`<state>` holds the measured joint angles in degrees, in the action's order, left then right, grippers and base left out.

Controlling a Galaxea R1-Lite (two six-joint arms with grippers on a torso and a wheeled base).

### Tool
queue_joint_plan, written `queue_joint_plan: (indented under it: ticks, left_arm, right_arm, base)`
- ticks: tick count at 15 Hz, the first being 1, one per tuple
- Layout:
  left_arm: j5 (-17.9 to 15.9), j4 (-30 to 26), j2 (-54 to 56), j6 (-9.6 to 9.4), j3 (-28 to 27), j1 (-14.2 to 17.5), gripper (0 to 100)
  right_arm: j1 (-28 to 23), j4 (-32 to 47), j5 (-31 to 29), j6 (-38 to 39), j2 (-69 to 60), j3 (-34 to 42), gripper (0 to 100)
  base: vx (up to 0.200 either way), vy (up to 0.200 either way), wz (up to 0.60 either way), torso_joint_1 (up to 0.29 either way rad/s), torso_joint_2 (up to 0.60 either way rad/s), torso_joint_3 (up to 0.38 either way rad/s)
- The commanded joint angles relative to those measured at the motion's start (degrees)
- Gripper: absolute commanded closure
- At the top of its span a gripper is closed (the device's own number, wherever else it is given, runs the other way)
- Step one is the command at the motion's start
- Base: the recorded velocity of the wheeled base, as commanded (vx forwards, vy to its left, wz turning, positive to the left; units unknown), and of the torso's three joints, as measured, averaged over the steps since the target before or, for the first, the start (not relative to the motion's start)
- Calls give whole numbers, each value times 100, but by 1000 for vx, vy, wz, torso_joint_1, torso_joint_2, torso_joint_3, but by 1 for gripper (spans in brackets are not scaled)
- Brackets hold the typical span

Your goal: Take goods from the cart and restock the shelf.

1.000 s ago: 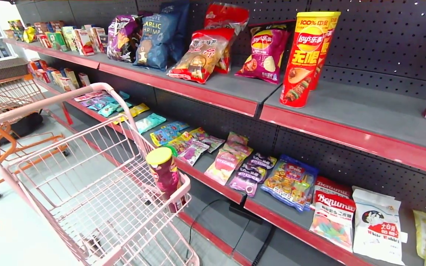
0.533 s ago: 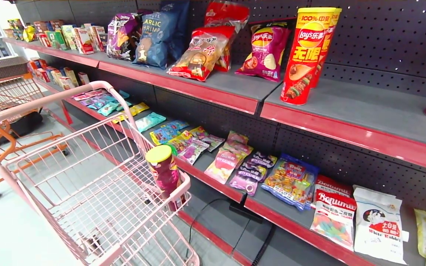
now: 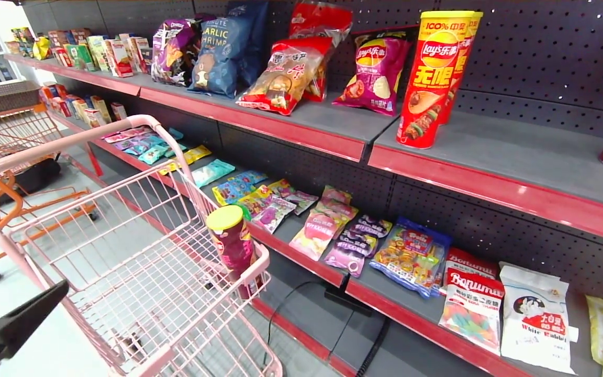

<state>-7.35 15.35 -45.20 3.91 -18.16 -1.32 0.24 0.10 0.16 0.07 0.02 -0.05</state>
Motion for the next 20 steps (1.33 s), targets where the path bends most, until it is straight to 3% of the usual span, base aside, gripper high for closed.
queue_joint_plan:
  ticks: [1,2,4,7,9,13,17,20]
  left_arm:
    - [-812,1664,-2880,-163,-47,149,0]
    - [-1199,2095,-3364,-488,-56,167,0]
    - [-1902,2438,-3944,-769,-82,228,0]
    - [-2403,2552,-4638,-1138,-442,246,0]
    - [-2543,2552,-4981,-1428,-715,246,0]
    - [-2640,2596,-5534,-1481,-1260,105,0]
    - [-2657,3308,-6273,-1464,-1506,-264,0]
    - [-2631,3413,-6519,-1455,-1638,-466,0]
  right_arm:
    - [2,-1,2,1,-2,-4,0]
    - [2,-1,2,1,-2,5,0]
    - [2,-1,2,-7,-2,-4,0]
    - [2,8,11,-25,-2,-4,0]
    - [2,-1,11,-25,-2,-4,0]
    - [2,-1,11,-25,-2,-4,0]
    - [2,8,11,-34,6,-4,0]
    - [2,8,11,-34,-2,5,0]
  base:
    - [0,0,0,0,0,0]
    - [0,0,0,0,0,0]
    - [0,0,0,0,0,0]
    - [0,0,0,0,0,0]
    - [0,0,0,0,0,0]
    - [0,0,0,0,0,0]
    - [0,0,0,0,0,0]
    - [0,0,0,0,0,0]
